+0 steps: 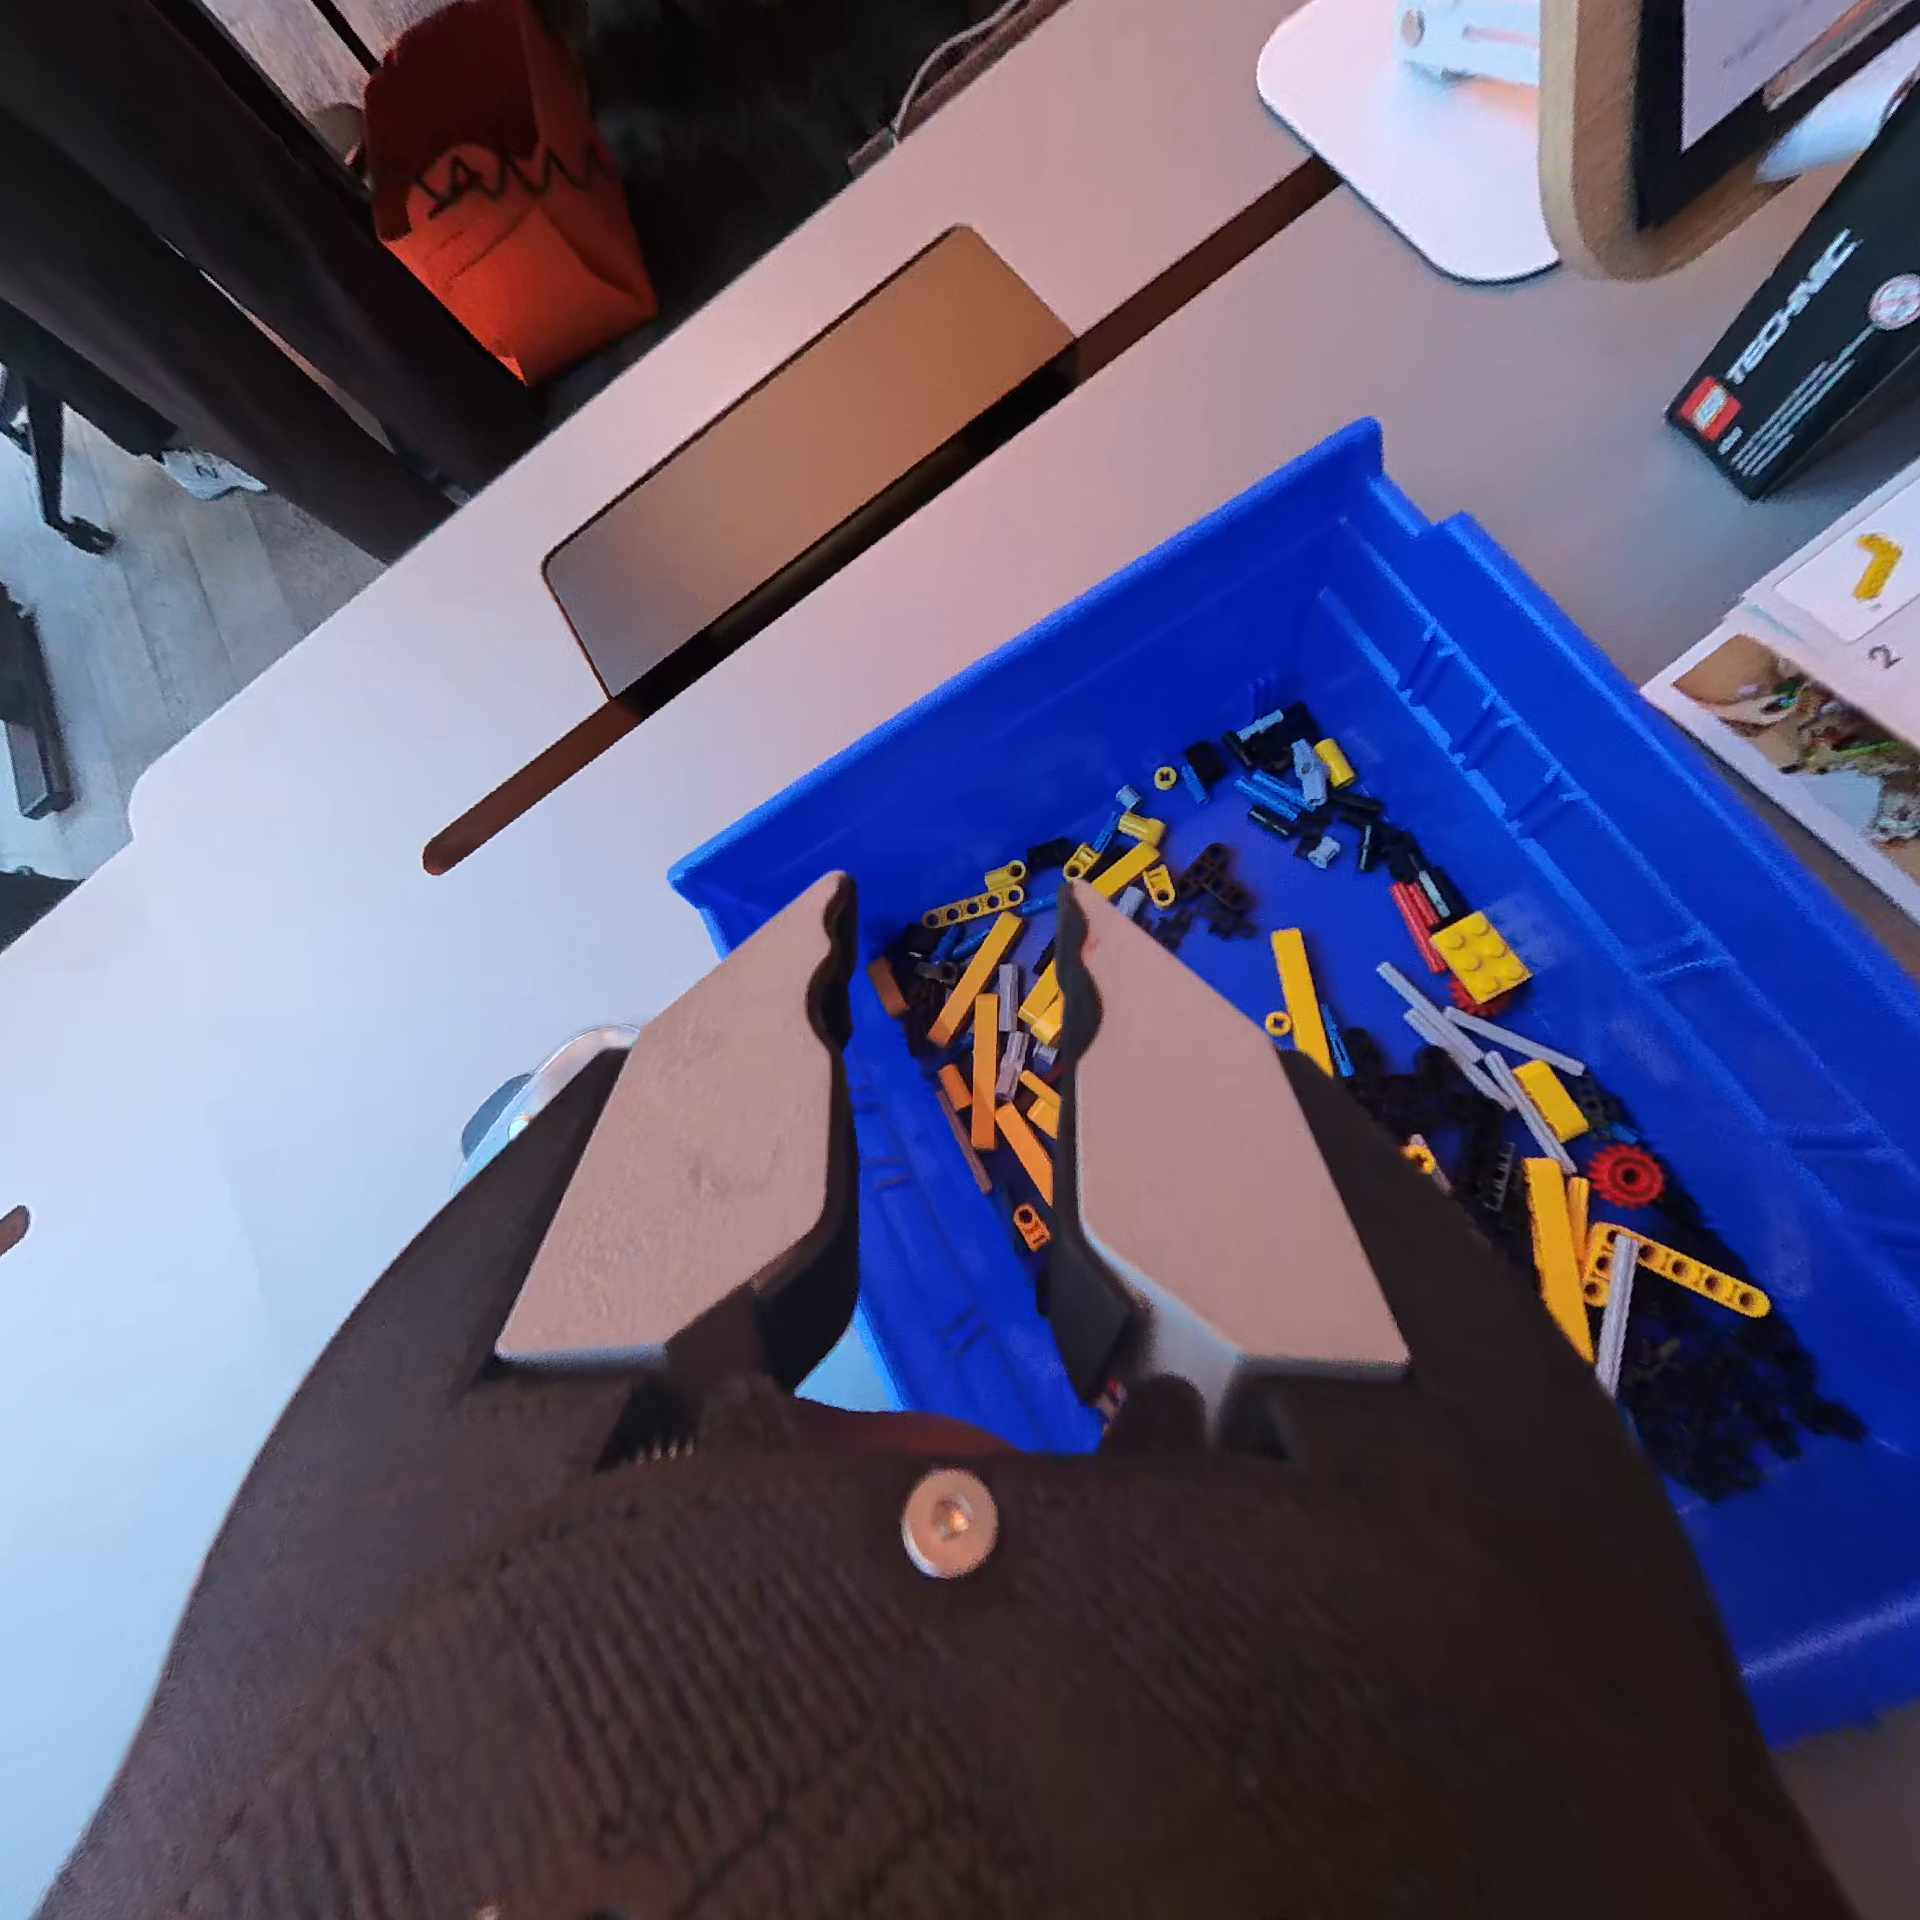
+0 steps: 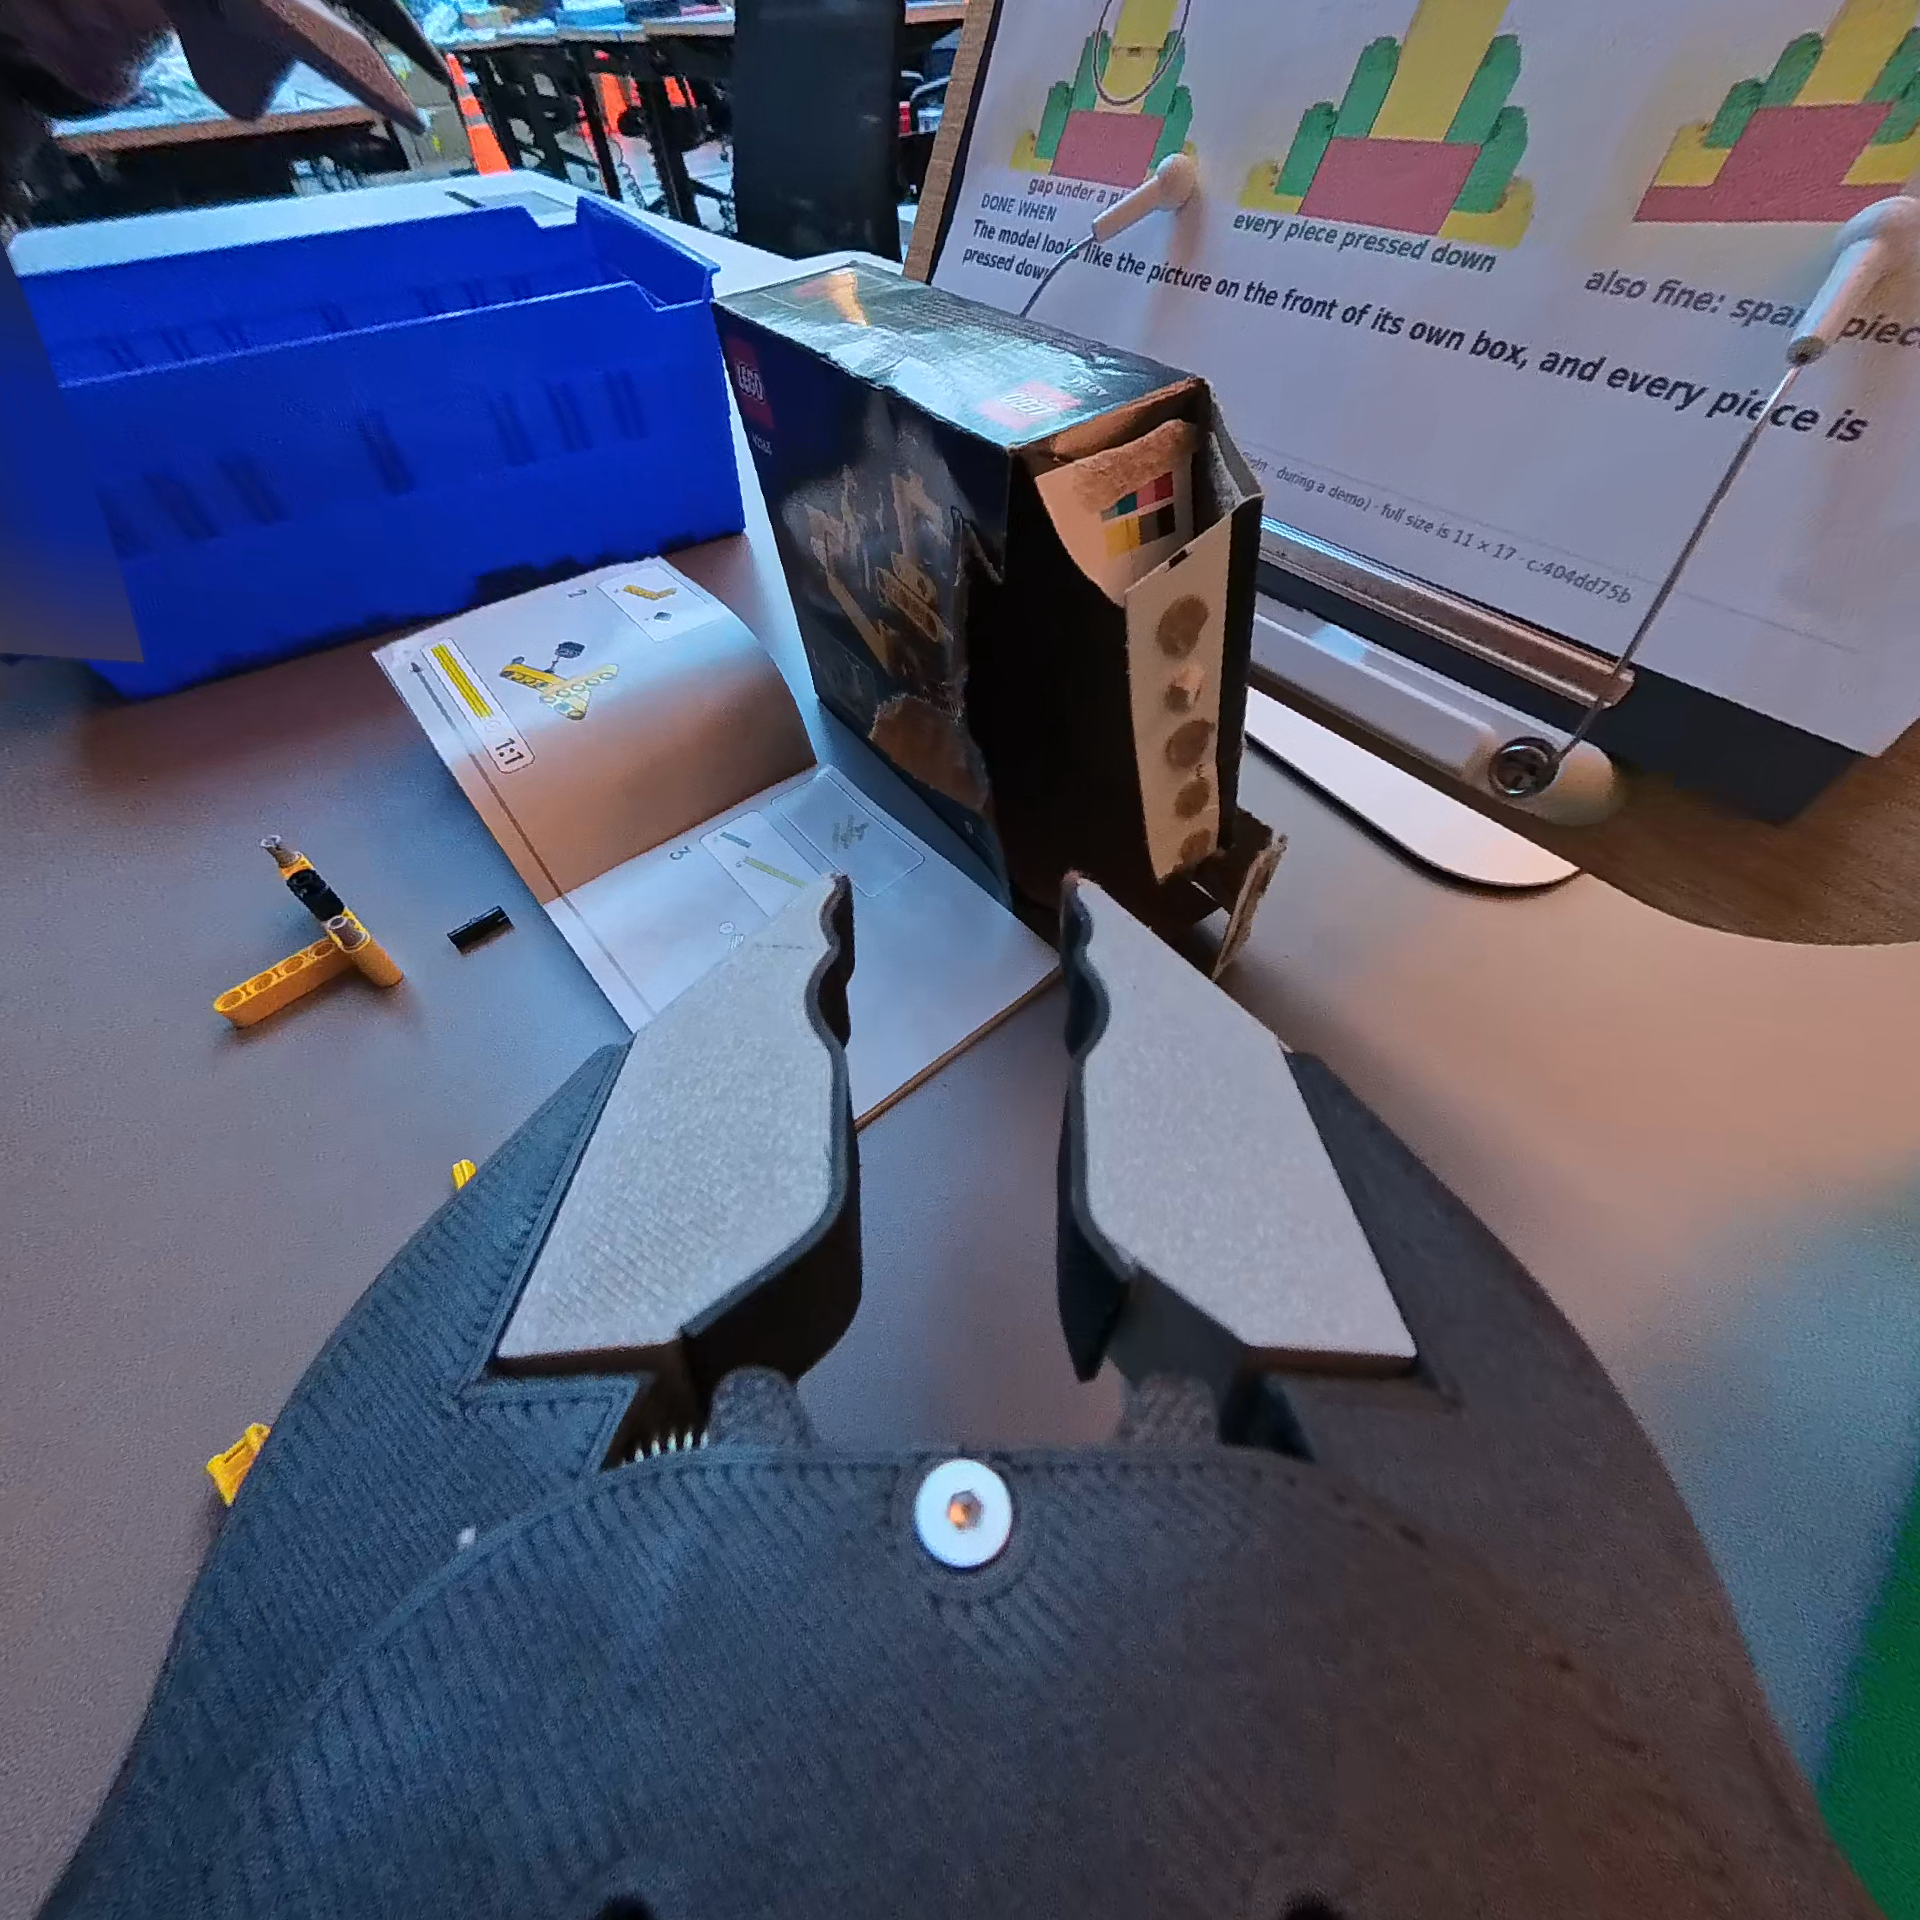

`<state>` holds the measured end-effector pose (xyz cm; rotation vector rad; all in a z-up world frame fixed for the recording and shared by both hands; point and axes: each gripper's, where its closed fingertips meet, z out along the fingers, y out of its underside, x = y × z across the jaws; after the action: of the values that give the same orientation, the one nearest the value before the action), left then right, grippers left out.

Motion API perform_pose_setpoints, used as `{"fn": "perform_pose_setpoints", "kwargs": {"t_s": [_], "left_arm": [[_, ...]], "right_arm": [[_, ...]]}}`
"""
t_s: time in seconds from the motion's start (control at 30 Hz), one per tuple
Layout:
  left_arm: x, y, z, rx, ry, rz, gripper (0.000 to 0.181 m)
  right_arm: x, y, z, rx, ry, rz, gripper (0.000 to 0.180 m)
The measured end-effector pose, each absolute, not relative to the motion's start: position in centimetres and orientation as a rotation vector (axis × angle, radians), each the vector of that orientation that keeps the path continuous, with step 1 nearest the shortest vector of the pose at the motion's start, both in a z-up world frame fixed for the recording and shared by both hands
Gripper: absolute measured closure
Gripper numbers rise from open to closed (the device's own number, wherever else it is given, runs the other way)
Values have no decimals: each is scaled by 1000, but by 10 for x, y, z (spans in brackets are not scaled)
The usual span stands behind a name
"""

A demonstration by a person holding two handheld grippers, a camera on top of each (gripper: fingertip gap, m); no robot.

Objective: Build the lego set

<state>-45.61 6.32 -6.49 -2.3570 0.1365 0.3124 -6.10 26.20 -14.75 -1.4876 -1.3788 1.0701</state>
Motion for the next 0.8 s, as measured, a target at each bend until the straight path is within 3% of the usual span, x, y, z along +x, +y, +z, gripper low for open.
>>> {"fn": "perform_pose_setpoints", "kwargs": {"t_s": [0.8], "left_arm": [[-454, 64, -64, -2356, 155, 336, 144]], "right_arm": [[-62, 261, -149, -1489, -1386, 1062, 143]]}}
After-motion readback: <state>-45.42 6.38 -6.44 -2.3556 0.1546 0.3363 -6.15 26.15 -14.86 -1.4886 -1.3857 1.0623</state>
